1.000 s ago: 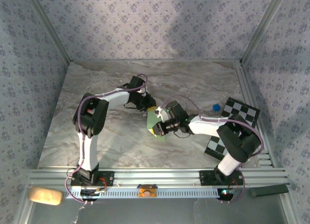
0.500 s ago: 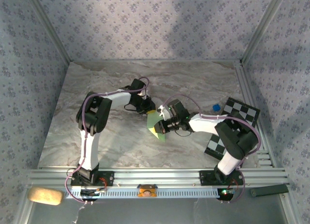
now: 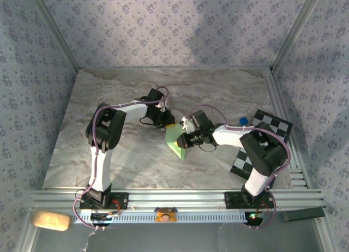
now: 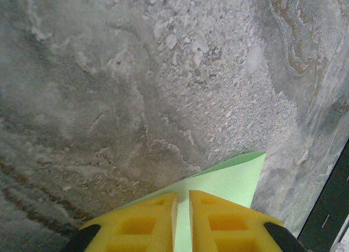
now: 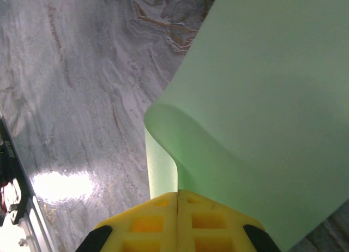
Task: Fold a paper plane with a square sheet of paper (pick it up from the middle)
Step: Third fold the triangle at the center of the table.
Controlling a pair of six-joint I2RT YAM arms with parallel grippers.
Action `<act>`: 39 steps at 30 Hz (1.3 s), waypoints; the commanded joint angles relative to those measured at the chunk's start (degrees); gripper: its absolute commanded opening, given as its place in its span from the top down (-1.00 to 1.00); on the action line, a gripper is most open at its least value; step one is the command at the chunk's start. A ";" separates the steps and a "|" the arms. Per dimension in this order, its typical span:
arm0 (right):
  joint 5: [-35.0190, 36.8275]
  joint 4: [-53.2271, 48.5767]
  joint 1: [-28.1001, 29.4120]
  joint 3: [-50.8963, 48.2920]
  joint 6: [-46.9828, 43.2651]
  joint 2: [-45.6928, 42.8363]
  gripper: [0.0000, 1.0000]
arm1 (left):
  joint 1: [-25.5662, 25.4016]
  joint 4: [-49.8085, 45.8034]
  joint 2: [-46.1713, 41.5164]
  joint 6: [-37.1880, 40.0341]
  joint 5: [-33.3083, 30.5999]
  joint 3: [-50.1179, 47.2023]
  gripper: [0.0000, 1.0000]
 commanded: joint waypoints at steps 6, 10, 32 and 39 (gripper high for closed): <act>3.65 -4.45 -0.93 2.67 -3.13 0.83 1.00 | -0.61 -4.11 1.84 0.70 -2.14 0.09 0.71; 4.81 -4.05 -1.07 2.65 -3.20 0.62 1.00 | -0.60 -4.04 2.00 0.52 -1.92 0.18 0.71; 7.53 -3.01 -0.87 1.15 -2.11 0.82 1.00 | -0.57 -3.95 1.66 0.59 -1.80 -0.35 0.73; 5.61 -3.14 -0.76 0.70 -1.57 0.59 1.00 | -0.60 -4.31 1.64 0.67 -1.79 -0.08 0.73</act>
